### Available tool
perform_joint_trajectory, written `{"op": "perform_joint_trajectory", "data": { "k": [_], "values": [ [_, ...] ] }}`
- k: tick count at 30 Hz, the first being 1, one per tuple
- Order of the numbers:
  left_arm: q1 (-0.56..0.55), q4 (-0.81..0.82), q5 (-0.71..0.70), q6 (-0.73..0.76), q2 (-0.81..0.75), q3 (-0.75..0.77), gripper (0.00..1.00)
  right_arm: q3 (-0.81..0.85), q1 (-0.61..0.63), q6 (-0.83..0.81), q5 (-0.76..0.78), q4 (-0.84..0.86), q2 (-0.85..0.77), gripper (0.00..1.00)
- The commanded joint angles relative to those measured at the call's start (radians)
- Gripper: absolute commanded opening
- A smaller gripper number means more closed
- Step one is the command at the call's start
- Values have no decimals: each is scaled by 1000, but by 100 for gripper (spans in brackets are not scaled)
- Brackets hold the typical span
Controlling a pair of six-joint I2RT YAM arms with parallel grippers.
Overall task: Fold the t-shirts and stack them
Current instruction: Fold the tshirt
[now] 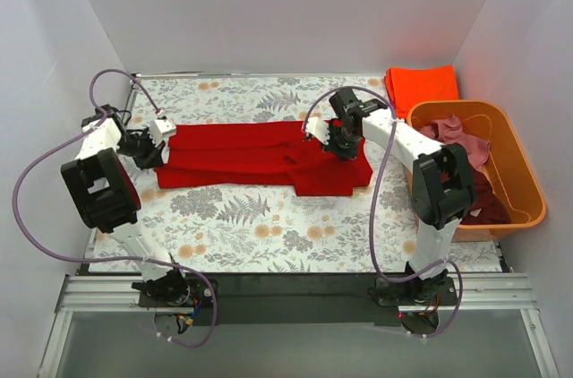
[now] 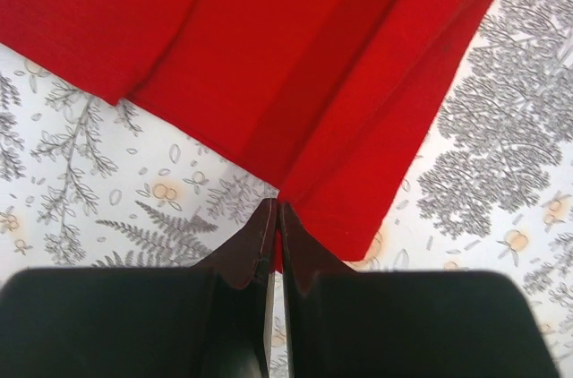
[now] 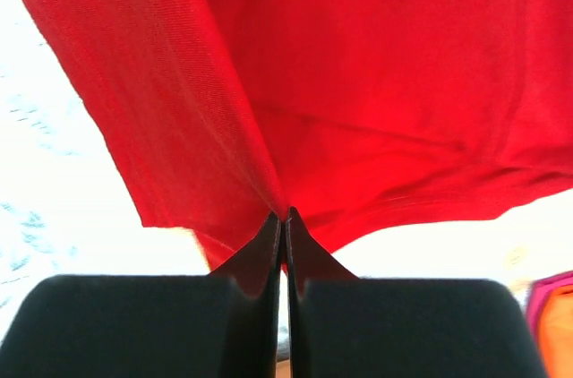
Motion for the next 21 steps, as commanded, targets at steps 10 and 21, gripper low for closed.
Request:
{"op": "perform_joint_trajectory", "data": {
  "k": [10,21],
  "values": [
    [-57,101,22,-78,81,87,0,278,-54,-133,31,-108,184,1],
    [-59,112,-10,-70,122,112,0,408,-54,-161,41,-119,305,1]
  ]
}}
